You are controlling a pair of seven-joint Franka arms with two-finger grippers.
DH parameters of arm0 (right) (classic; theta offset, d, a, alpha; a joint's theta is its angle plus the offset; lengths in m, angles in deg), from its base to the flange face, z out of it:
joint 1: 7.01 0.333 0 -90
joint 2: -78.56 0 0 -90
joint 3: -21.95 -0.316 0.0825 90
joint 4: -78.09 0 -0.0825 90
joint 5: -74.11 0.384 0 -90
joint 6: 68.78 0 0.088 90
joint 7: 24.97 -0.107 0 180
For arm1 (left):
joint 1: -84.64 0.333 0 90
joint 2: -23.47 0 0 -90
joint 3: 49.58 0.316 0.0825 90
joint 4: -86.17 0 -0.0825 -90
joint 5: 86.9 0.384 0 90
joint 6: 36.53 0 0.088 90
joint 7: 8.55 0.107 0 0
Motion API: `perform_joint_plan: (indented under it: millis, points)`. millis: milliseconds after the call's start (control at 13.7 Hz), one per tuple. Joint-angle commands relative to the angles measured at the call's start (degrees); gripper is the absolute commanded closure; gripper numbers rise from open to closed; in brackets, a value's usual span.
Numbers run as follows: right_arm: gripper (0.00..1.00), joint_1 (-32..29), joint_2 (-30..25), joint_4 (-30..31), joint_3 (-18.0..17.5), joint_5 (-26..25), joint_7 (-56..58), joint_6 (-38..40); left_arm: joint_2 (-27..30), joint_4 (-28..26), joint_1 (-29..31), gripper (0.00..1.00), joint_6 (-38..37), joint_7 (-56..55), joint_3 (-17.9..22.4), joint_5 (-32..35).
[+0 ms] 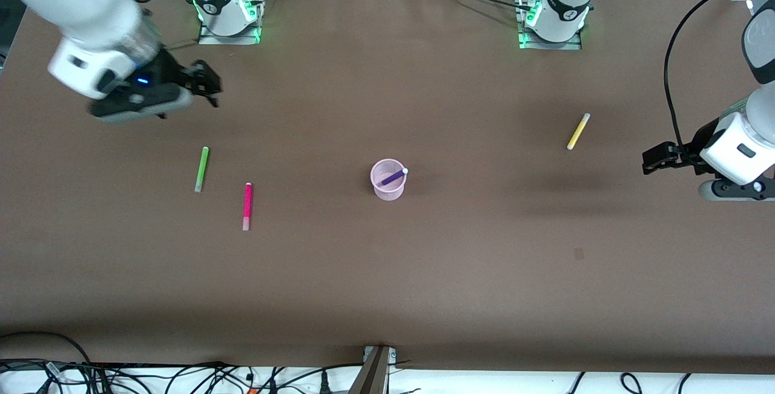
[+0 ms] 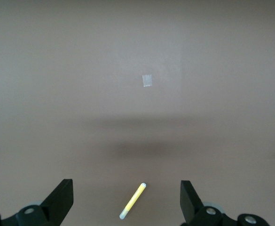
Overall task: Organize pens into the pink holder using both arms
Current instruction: 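Lower the right gripper onto the pink marker and close it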
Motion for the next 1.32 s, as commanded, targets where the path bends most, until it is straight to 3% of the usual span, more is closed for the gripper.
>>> perform_joint_plan:
  millis: [0,293,659,952,1245]
  points:
    - [0.00,3.7,3.8,-1.3,0.4,-3.8,0.0,-0.4,2.0,-3.2,0.8,0.00,1.2,3.2,-0.8,-1.3]
    - [0.00,0.2,12.8,-0.9,1.0,-3.6,-0.1,-1.6,2.3,-4.4,0.8,0.00,2.4,3.3,-0.8,-1.4]
    - [0.00,-4.2,25.3,-0.1,1.0,-0.4,-6.7,-14.0,2.0,-4.2,1.0,0.00,2.9,3.3,-0.7,-1.4]
    - [0.01,-5.2,29.8,6.0,1.0,-0.3,-6.9,-28.0,2.0,-4.4,0.9,0.00,2.9,2.5,-0.8,-1.4]
    - [0.10,-6.9,30.2,8.8,0.9,-0.3,-6.8,-30.3,2.0,-4.4,0.7,0.00,2.8,2.3,-0.9,-1.4]
